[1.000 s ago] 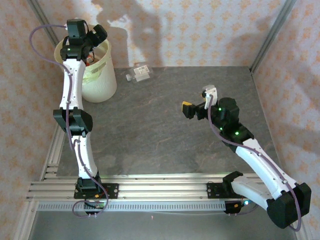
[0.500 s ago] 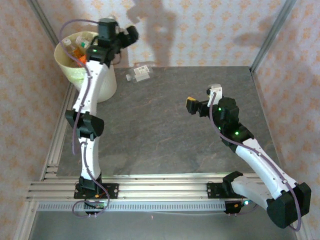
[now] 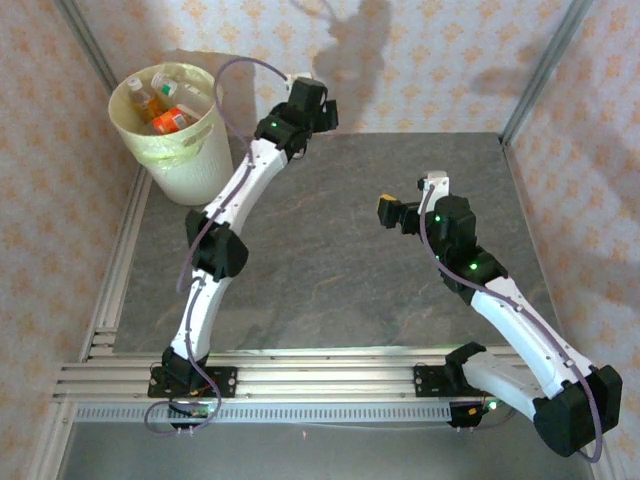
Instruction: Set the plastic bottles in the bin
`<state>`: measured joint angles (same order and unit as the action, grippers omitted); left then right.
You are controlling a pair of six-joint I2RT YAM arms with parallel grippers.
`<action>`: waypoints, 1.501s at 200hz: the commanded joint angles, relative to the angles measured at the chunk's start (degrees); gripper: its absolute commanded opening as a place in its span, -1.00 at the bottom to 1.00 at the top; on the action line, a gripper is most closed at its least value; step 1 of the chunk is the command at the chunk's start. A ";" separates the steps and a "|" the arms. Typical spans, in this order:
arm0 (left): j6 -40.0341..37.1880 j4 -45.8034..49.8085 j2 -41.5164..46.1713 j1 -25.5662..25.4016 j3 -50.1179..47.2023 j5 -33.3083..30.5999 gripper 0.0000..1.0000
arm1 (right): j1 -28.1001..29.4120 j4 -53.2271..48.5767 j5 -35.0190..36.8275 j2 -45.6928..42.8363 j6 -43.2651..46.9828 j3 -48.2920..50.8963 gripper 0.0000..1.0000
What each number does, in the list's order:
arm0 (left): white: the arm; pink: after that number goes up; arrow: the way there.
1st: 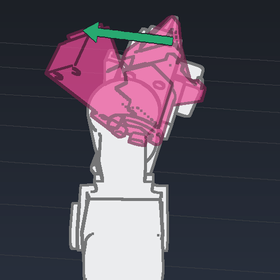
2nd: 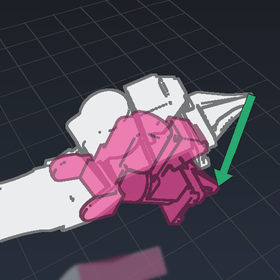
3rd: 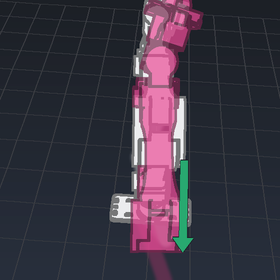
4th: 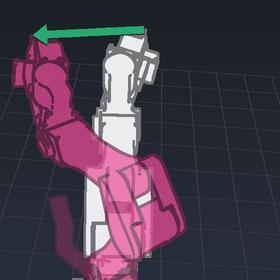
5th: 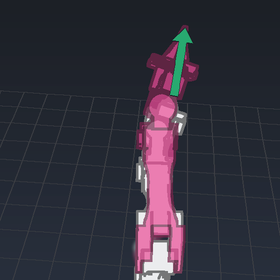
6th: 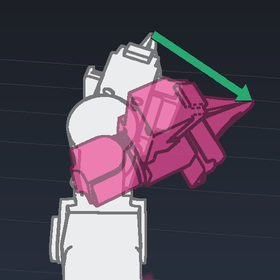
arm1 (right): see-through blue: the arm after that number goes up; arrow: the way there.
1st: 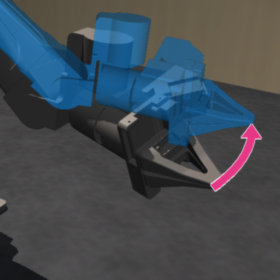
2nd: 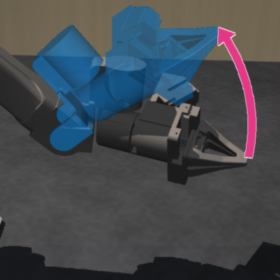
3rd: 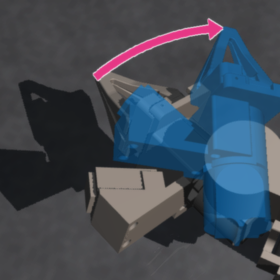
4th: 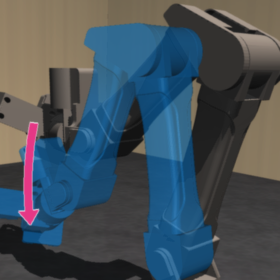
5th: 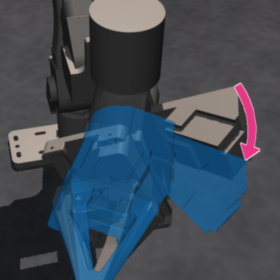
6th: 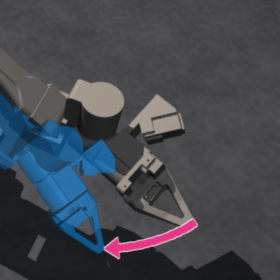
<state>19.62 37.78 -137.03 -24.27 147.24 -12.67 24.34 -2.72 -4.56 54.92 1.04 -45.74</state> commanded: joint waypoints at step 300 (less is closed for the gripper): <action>10.61 2.48 -8.40 8.06 -10.16 15.15 1.00 | 0.15 -0.12 2.10 2.55 -9.31 0.60 0.98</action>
<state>28.21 34.39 -152.42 -14.96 146.26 0.56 24.34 -5.52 -2.76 57.17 -5.06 -45.74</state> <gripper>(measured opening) 0.993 0.992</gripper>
